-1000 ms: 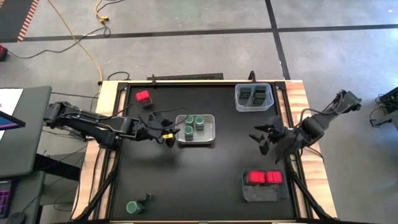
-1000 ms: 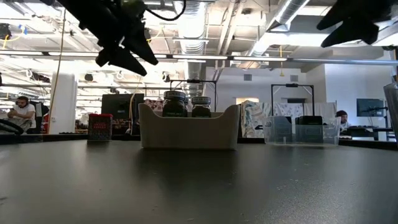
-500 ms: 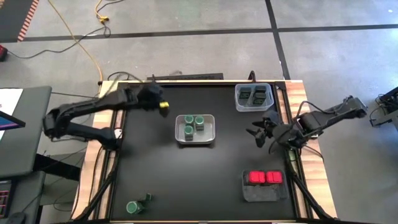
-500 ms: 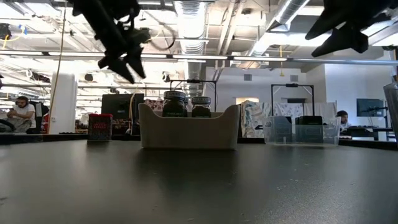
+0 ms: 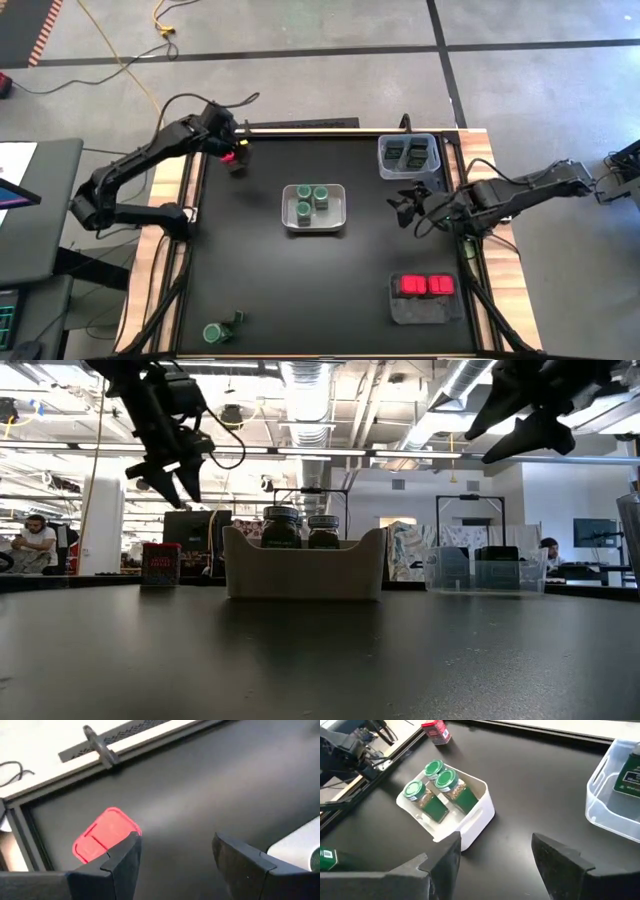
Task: Sort spices by type
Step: Put the red seasoning can into the black bin
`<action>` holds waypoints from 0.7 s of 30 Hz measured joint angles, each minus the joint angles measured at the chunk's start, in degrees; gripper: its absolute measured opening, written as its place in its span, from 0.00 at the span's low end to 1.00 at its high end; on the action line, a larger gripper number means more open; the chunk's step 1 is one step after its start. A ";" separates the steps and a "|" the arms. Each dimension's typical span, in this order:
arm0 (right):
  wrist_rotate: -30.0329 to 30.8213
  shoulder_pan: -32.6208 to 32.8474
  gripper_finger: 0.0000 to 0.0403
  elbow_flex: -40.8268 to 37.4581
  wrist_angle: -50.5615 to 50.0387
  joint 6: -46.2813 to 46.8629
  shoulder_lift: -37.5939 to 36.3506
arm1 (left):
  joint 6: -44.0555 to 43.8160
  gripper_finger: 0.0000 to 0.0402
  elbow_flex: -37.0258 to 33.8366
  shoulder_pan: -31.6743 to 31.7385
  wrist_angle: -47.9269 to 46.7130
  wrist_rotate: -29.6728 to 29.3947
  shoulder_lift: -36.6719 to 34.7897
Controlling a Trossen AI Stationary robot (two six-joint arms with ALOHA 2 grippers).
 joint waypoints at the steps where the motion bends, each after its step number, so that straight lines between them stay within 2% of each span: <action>1: -0.06 -0.04 0.67 0.00 0.29 0.00 0.31 | -0.27 0.57 0.00 0.21 0.54 -0.22 0.00; 9: -2.20 -0.25 0.67 0.00 1.30 0.17 2.24 | 2.82 0.61 0.00 2.23 5.61 -2.26 0.00; 17: -2.25 -2.08 0.67 0.02 1.43 -0.30 2.42 | 7.30 0.82 0.00 4.08 5.69 -2.63 0.00; 21: -2.38 -2.85 0.67 0.02 1.39 -0.58 2.46 | 5.99 0.86 0.00 4.06 5.63 -2.63 0.00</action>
